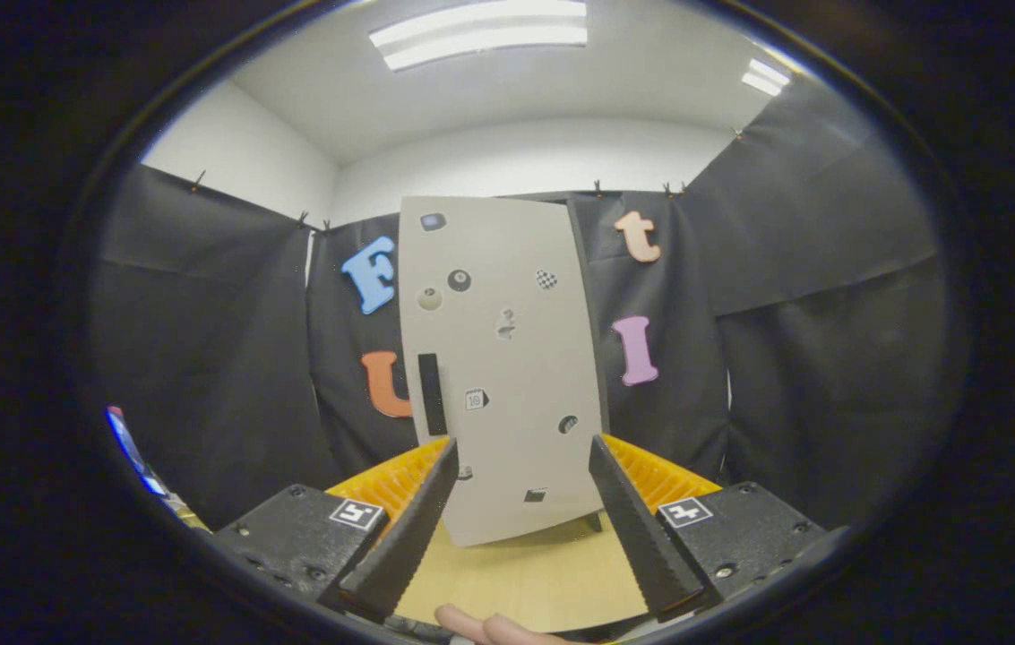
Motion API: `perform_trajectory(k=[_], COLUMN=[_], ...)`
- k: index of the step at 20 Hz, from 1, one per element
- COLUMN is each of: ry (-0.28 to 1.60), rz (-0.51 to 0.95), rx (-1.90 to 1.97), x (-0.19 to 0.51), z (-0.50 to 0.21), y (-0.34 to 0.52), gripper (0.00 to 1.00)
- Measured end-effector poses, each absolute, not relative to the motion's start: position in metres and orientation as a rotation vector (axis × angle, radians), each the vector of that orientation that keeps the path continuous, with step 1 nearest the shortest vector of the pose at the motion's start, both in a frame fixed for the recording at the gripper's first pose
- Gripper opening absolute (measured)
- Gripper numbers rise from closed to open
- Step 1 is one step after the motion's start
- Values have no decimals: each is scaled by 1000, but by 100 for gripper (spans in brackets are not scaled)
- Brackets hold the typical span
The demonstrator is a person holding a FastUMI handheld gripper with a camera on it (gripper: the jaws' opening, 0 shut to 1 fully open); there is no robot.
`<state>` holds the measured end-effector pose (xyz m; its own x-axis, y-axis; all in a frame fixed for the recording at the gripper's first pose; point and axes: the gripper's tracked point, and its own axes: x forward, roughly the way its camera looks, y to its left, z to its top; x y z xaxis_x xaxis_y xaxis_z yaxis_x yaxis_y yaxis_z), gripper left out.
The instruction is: Open the shoe cabinet door, grab the shoes and put them into the shoe cabinet, then close the shoe cabinet door.
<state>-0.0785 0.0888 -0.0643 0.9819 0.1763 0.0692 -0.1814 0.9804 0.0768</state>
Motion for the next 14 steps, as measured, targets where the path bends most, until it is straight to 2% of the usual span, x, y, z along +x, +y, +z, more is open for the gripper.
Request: perform_trajectory(k=[7, 14], ry=[-123, -99], rz=[174, 211], rx=[54, 12], x=[-98, -100], z=[-56, -71], y=[83, 98], gripper=[98, 99])
